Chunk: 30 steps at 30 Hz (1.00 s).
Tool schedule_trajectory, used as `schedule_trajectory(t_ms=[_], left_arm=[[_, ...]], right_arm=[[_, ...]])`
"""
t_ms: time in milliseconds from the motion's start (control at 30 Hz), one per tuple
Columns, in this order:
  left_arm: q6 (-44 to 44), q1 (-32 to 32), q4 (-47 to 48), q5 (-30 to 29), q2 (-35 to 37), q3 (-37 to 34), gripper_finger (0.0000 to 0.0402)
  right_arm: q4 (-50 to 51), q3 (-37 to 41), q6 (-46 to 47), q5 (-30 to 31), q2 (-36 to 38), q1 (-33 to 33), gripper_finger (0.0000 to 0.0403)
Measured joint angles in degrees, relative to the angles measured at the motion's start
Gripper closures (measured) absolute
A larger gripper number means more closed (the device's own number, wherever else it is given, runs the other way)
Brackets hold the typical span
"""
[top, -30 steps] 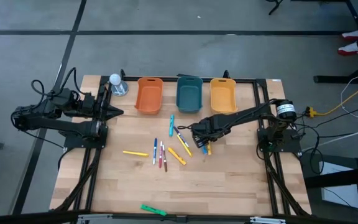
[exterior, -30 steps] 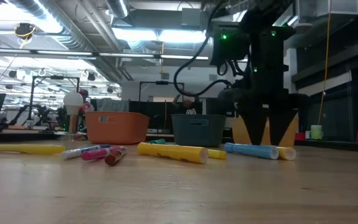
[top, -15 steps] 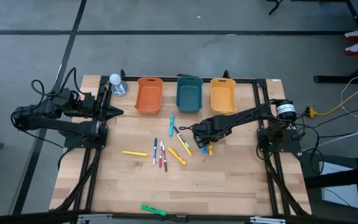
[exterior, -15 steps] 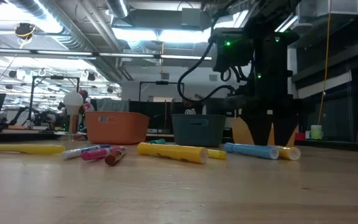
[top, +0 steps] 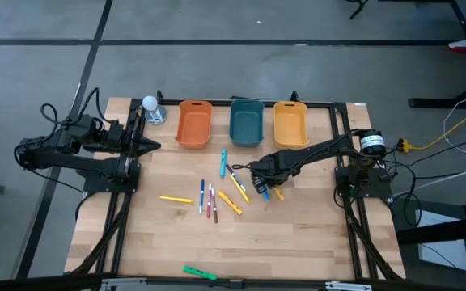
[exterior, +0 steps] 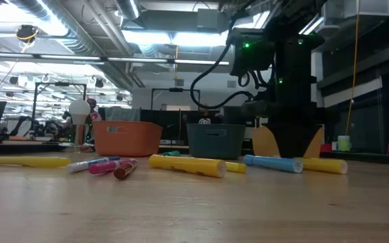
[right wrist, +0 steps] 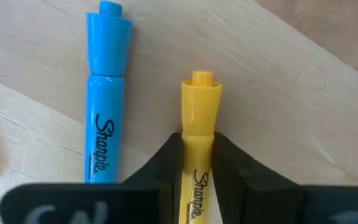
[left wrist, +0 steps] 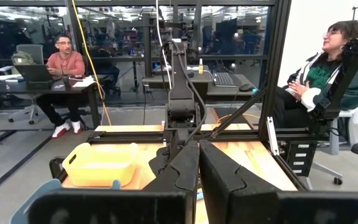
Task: Pick & Place Markers
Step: Put the right yellow highlighter pen into the yellow bin
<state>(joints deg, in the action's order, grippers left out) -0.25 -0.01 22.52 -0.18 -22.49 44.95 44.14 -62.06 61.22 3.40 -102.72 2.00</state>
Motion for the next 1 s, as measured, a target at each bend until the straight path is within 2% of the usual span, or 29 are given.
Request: schedule_trajectory(t_ms=[1000], left_arm=[[0.0, 0.0, 0.0, 0.0, 0.0, 0.0, 0.0392]], right_arm=[[-0.2, 0.0, -2.7, -1.5, 0.0, 0.0, 0.0338]])
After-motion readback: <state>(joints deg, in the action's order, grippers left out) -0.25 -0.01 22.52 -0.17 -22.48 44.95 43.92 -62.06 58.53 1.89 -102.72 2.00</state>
